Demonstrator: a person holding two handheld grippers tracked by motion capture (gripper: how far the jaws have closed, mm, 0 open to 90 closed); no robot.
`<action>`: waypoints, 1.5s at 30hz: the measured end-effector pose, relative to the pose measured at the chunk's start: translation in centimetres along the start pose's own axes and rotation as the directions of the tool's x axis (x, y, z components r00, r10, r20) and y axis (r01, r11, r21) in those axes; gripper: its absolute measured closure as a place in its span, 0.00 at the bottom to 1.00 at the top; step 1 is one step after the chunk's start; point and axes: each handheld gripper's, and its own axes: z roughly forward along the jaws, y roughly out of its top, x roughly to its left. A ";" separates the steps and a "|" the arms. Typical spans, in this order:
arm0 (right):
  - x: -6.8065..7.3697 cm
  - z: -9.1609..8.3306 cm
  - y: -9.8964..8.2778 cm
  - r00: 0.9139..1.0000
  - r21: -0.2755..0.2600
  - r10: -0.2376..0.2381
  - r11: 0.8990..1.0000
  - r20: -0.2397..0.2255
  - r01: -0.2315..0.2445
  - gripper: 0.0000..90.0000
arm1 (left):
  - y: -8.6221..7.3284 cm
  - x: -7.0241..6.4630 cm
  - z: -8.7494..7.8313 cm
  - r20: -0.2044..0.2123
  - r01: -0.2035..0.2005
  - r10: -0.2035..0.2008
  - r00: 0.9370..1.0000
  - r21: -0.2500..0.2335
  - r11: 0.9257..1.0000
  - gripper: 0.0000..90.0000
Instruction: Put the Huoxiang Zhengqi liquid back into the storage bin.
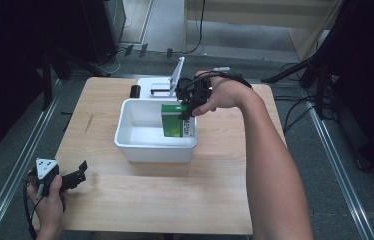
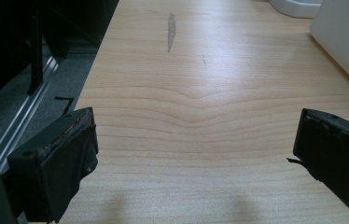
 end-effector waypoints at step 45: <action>-0.2 6.3 -2.1 0.997 0.031 0.059 0.998 -0.046 -0.058 0.71 | 0.0 0.0 0.0 0.003 0.001 -0.001 1.000 0.002 1.000 0.01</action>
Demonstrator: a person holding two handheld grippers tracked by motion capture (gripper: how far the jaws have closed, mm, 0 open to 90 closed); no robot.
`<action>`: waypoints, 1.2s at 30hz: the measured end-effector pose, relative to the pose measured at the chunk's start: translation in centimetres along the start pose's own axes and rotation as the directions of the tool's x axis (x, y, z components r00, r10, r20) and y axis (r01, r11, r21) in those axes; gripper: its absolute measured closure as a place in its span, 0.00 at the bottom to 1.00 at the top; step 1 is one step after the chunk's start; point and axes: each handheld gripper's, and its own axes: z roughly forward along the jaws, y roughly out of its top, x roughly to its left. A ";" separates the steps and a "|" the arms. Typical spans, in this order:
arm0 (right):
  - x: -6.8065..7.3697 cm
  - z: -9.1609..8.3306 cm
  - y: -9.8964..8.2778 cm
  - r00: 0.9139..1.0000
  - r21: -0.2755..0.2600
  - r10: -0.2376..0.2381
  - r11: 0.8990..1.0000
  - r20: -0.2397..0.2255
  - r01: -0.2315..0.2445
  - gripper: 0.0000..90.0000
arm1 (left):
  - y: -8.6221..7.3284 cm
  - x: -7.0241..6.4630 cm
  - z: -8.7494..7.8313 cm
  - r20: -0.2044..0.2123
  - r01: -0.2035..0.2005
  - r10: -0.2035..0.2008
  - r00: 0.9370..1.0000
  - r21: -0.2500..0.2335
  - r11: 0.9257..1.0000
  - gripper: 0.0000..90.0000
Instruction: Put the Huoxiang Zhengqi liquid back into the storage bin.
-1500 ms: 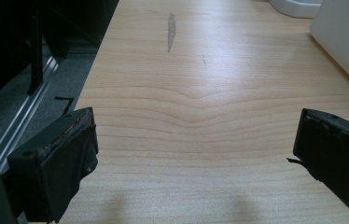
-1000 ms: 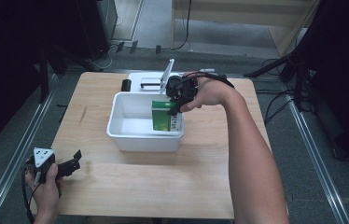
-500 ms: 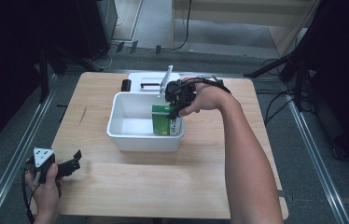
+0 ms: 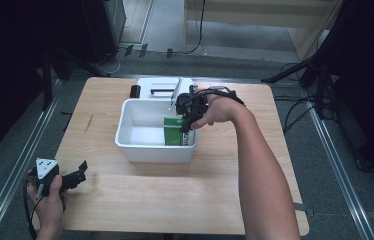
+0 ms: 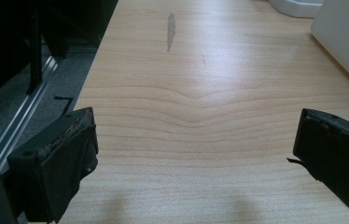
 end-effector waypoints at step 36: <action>-0.2 -1.8 -1.1 0.954 -0.104 0.282 0.957 0.102 -0.272 0.14 | 0.0 -0.1 0.0 -0.002 -0.005 0.005 1.000 -0.001 1.000 0.01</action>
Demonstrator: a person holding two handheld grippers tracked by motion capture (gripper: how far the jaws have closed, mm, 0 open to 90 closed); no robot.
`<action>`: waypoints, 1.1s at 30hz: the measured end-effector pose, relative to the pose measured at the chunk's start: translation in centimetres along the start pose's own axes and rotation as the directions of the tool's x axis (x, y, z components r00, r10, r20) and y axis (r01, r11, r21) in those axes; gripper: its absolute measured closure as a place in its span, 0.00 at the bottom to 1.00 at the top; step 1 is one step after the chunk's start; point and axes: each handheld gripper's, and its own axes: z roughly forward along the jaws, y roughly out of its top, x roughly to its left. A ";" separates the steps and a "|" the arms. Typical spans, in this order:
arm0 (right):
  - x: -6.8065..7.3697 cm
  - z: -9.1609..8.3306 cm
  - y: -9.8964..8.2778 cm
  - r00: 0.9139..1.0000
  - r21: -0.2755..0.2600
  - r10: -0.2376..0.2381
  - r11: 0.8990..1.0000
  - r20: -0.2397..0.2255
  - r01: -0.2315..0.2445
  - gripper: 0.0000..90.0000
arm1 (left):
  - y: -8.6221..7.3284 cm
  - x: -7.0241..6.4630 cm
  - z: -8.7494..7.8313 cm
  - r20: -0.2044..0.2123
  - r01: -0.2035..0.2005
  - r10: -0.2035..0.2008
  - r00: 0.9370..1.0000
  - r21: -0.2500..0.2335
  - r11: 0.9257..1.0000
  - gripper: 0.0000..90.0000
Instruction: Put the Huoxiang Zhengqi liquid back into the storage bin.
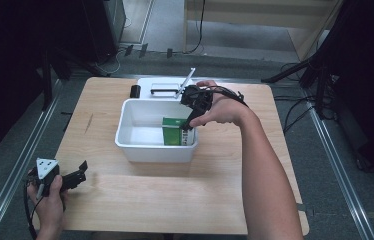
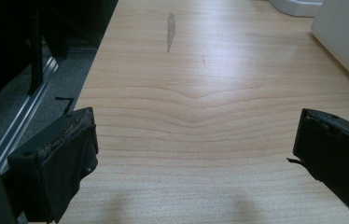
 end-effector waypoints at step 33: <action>-2.6 -3.6 -8.1 0.905 -0.466 0.401 0.834 0.143 -0.296 0.00 | 0.0 -0.2 0.0 0.008 0.002 -0.002 1.000 0.002 1.000 0.01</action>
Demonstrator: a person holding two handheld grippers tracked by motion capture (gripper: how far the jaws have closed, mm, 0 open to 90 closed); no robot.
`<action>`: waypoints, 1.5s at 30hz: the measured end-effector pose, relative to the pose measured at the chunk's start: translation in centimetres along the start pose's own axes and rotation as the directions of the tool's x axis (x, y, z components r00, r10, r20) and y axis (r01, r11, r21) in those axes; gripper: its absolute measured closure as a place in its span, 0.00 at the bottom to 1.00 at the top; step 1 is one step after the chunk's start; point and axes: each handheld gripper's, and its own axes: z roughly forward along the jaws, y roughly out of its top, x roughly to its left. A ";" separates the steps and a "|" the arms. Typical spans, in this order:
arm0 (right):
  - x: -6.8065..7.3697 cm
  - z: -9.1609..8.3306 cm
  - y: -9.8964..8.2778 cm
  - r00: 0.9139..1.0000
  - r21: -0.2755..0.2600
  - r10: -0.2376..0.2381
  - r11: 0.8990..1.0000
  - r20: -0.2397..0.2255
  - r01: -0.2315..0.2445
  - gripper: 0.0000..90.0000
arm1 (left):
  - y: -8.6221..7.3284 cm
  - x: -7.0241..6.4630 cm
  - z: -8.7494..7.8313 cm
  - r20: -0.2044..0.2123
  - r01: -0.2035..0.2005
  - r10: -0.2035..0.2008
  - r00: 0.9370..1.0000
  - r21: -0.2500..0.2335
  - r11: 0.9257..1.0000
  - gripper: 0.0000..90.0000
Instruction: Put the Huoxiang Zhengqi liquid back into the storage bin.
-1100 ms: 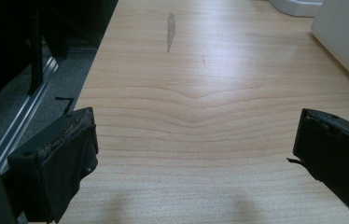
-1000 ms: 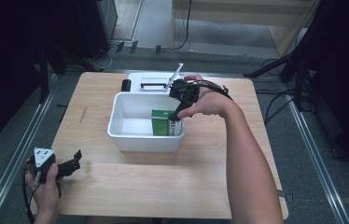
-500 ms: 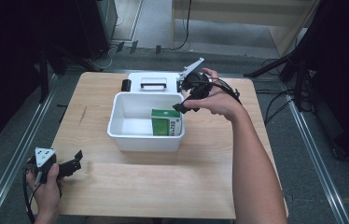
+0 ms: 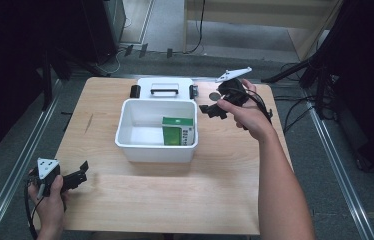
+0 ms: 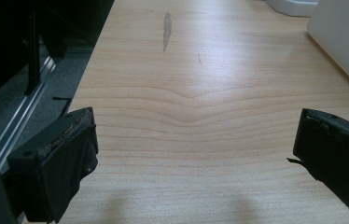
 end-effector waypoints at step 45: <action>-1.7 -6.7 -19.6 0.927 -0.249 0.315 0.932 0.202 -0.263 0.00 | 0.0 -0.1 0.0 -0.005 -0.008 0.008 1.000 0.003 1.000 0.01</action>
